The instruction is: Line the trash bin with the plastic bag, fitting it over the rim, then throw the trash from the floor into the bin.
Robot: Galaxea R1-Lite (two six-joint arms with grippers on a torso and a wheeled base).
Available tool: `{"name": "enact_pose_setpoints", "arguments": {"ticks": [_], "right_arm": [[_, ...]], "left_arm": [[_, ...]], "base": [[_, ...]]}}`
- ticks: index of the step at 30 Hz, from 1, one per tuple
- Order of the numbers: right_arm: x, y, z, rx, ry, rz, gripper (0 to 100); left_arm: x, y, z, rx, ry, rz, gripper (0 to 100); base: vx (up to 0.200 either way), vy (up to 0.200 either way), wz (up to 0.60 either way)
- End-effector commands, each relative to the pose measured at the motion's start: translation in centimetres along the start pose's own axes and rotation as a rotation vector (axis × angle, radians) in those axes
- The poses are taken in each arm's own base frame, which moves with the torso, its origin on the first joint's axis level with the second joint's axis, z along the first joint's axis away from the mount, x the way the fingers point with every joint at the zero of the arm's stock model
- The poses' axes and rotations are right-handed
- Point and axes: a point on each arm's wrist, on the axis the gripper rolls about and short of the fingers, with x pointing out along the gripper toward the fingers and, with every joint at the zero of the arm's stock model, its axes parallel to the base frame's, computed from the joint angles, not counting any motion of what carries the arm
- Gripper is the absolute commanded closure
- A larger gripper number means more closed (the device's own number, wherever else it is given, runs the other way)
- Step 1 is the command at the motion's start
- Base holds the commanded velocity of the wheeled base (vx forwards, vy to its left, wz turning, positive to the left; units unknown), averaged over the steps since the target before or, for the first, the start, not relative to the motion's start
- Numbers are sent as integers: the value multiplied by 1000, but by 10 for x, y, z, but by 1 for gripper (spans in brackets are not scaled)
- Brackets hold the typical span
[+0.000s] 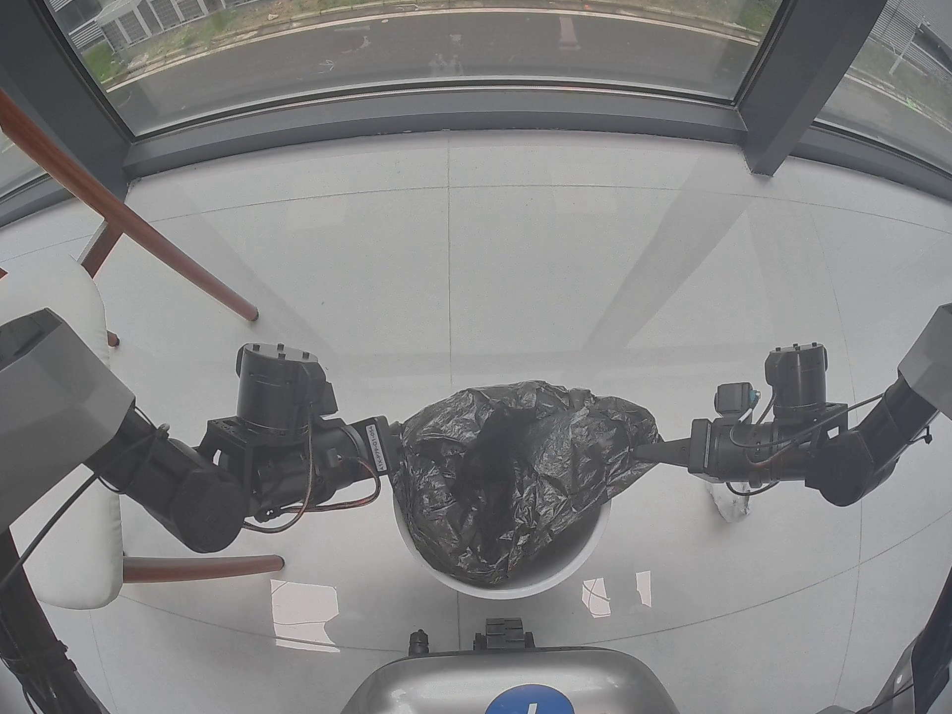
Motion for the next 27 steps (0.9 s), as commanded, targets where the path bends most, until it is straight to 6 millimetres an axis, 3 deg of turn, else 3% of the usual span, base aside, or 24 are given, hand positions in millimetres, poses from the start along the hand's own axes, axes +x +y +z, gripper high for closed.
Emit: {"name": "enact_pose_setpoints", "arguments": {"ticks": [1,9,25,26,27], "right_arm": [[-4,0,0,3,-4,-4,100],[-10,-10,-4,31,-2,-33,100],[-9,-13,-7,-6,7,-35,100],[-8,-13,-8,-10,9,-36,0],[-8,-13,-8,-10,9,-36,0]], "left_arm": [[-10,0,-3,-1,5,0,100],[-16,5,-13,-5,39,19,100],[-16,5,-13,-5,39,21,100],[-16,5,-13,-4,39,21,100],[-16,5,-13,-5,39,21,100]], "base": [[0,0,0],[0,0,0],[0,0,0],[0,0,0],[0,0,0]]}}
